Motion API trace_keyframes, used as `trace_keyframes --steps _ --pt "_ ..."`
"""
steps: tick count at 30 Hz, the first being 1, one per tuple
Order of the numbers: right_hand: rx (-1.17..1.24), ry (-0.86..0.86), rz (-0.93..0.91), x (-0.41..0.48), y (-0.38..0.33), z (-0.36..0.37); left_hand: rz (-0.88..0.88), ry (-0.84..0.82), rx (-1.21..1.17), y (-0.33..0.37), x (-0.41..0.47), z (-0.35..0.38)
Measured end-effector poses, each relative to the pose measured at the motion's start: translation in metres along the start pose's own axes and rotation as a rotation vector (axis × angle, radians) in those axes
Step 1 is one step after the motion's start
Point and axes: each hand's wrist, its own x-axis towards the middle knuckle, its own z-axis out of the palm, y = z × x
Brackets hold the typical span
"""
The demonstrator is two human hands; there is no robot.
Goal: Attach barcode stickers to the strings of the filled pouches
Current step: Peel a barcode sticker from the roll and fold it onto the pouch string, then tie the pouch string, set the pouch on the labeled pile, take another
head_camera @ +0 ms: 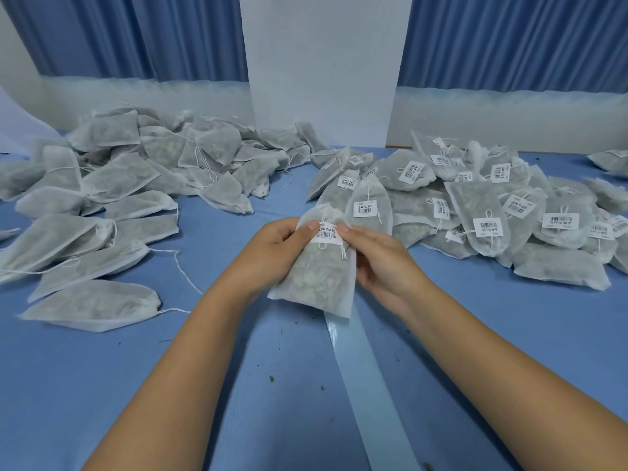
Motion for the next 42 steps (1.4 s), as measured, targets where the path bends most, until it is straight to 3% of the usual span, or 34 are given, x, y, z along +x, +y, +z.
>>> trace_keyframes --steps 5,11,14,19,25,31,39,42 --pt "-0.096 0.078 -0.065 0.003 0.001 0.001 0.002 0.041 0.015 -0.001 0.001 0.003" --pt "-0.452 0.090 -0.214 0.001 0.001 0.000 0.011 0.277 -0.059 -0.004 0.007 0.009" --pt "-0.455 0.255 -0.343 0.008 0.002 -0.011 -0.032 0.258 -0.149 -0.003 0.006 0.012" --pt "-0.546 0.476 -0.448 0.020 0.001 -0.045 -0.095 0.336 -0.085 -0.006 0.009 0.005" --pt "-0.675 0.529 -0.409 0.030 0.006 -0.063 -0.127 0.348 -0.024 -0.011 0.013 0.001" --pt "-1.103 0.451 -0.344 0.035 0.005 -0.071 -0.130 0.359 0.124 -0.026 0.020 -0.003" --pt "-1.292 0.530 -0.532 0.022 0.010 -0.053 -0.162 0.392 0.467 -0.041 0.025 -0.022" --pt "-1.347 0.530 -0.568 0.018 0.012 -0.044 -0.209 0.430 0.715 -0.040 0.023 -0.033"
